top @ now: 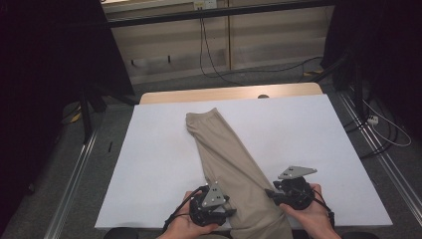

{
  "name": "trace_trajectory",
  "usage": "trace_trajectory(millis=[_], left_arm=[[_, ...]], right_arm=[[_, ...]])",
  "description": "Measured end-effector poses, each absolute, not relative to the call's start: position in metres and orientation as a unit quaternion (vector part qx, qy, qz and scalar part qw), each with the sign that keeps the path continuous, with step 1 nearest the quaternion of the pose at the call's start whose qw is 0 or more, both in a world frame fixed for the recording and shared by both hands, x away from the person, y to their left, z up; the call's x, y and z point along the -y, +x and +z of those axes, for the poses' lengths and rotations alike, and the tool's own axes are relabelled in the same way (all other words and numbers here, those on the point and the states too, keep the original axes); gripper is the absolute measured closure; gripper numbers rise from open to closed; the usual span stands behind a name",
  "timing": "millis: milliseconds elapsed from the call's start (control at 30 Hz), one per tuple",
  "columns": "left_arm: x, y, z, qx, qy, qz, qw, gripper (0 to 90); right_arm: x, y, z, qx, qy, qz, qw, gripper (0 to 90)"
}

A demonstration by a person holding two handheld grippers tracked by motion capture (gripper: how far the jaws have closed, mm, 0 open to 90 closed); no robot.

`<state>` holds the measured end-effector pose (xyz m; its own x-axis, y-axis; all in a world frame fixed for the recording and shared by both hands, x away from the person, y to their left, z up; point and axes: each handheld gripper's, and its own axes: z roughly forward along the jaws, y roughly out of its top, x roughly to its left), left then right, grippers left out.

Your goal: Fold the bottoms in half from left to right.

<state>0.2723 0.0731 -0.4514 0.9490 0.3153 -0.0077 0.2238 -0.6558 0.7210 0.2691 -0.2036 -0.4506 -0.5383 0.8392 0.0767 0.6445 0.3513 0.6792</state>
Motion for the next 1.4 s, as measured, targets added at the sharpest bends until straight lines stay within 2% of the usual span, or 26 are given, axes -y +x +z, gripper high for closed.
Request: trace_trajectory(millis=[33,67,133,200,233,267,333,367,400,500,933,1200,1267,1300,1333,1367,1400], left_arm=[[-0.073,0.272,-0.451,-0.148,0.908,0.059,0.387,78.3],[-0.073,0.270,-0.451,-0.145,0.910,0.061,0.385,78.3],[-0.073,0.271,-0.449,-0.147,0.912,0.051,0.379,87.5],[-0.075,0.272,-0.448,-0.157,0.913,0.045,0.373,88.3],[-0.078,0.272,-0.448,-0.164,0.911,0.036,0.377,88.3],[-0.085,0.272,-0.446,-0.168,0.912,0.028,0.373,88.4],[-0.087,0.272,-0.446,-0.172,0.912,0.025,0.372,88.4],[-0.090,0.272,-0.445,-0.174,0.912,0.022,0.371,88.5],[-0.093,0.273,-0.444,-0.177,0.911,0.013,0.373,88.6],[-0.097,0.274,-0.441,-0.183,0.909,0.007,0.375,88.5],[-0.108,0.265,-0.440,-0.182,0.913,-0.023,0.365,88.5],[-0.126,0.243,-0.436,-0.172,0.913,-0.048,0.367,88.1],[-0.129,0.244,-0.433,-0.182,0.906,-0.048,0.380,87.7],[-0.131,0.246,-0.431,-0.184,0.906,-0.045,0.379,87.1],[-0.131,0.246,-0.431,-0.184,0.906,-0.045,0.379,84.2],[-0.132,0.248,-0.432,-0.196,0.900,-0.046,0.387,77.5],[-0.136,0.254,-0.433,-0.210,0.896,-0.041,0.388,73.9]], right_arm=[[0.204,0.269,-0.451,-0.809,0.458,0.338,0.144,56.8],[0.202,0.268,-0.451,-0.814,0.452,0.333,0.149,56.6],[0.203,0.267,-0.451,-0.816,0.449,0.335,0.143,58.9],[0.202,0.266,-0.450,-0.818,0.446,0.333,0.143,61.8],[0.201,0.265,-0.450,-0.821,0.442,0.333,0.140,66.6],[0.199,0.262,-0.449,-0.826,0.433,0.336,0.132,75.7],[0.199,0.261,-0.449,-0.825,0.434,0.337,0.129,77.3],[0.199,0.262,-0.449,-0.825,0.438,0.336,0.122,80.8],[0.200,0.261,-0.449,-0.822,0.443,0.343,0.105,87.9],[0.198,0.256,-0.448,-0.822,0.443,0.343,0.099,88.4],[0.193,0.201,-0.447,-0.830,0.422,0.359,0.058,88.7],[0.184,0.195,-0.448,-0.841,0.399,0.364,0.033,88.2],[0.179,0.198,-0.448,-0.847,0.388,0.363,0.033,84.0],[0.178,0.201,-0.447,-0.846,0.386,0.367,0.029,78.3],[0.178,0.201,-0.447,-0.846,0.386,0.367,0.029,78.3],[0.177,0.207,-0.445,-0.842,0.391,0.369,0.049,63.9],[0.177,0.211,-0.444,-0.839,0.391,0.374,0.050,61.4]])
